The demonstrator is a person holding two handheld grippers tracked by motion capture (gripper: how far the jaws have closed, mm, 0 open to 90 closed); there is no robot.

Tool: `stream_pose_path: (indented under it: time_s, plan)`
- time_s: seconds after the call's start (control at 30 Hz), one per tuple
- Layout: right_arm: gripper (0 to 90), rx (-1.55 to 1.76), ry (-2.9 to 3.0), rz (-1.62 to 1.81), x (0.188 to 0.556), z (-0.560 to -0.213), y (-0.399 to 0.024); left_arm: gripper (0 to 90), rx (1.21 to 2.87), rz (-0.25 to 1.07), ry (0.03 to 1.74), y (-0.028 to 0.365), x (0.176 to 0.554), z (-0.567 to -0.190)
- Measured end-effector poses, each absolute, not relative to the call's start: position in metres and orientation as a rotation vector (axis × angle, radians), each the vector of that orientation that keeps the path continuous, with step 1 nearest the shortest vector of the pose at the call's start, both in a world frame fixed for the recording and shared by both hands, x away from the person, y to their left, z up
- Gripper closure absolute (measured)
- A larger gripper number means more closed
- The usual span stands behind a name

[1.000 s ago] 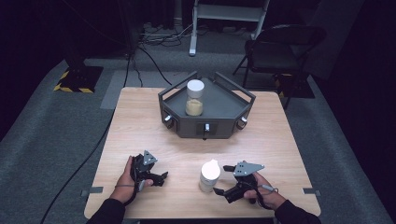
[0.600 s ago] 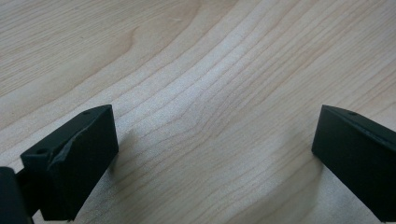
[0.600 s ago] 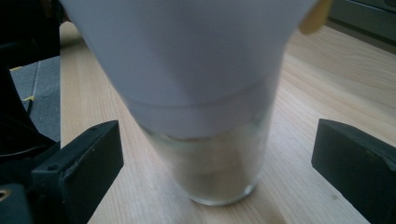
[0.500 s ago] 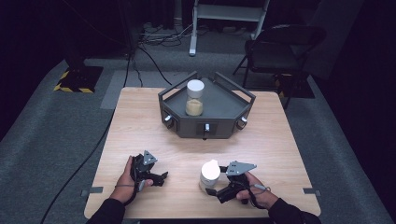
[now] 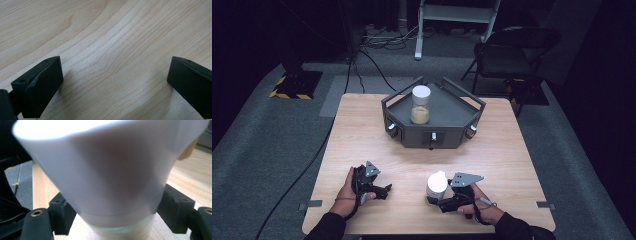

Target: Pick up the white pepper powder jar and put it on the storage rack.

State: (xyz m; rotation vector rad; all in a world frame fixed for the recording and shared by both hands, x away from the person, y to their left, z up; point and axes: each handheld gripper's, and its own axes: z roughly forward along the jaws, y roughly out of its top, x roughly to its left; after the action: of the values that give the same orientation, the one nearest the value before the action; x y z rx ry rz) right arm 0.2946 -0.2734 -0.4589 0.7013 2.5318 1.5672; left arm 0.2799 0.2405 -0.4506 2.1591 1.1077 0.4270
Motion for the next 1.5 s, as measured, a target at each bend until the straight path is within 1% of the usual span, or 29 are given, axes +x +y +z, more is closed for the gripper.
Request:
stream_pose_path:
  time_s: [0.23,0.67,1.5]
  plan:
    - [27.3,0.652,2.516,1.552,0.292,-0.457,-0.273,0.0,2.159,0.427,1.108,0.24,0.28,-0.451]
    - [28.4,0.652,2.455,1.55,0.283,-0.456,-0.273,0.0,2.158,0.427,1.108,0.24,0.28,-0.451]
    - [28.9,0.779,2.289,1.515,0.277,-0.427,-0.289,0.0,2.158,0.427,1.108,0.24,0.28,-0.451]
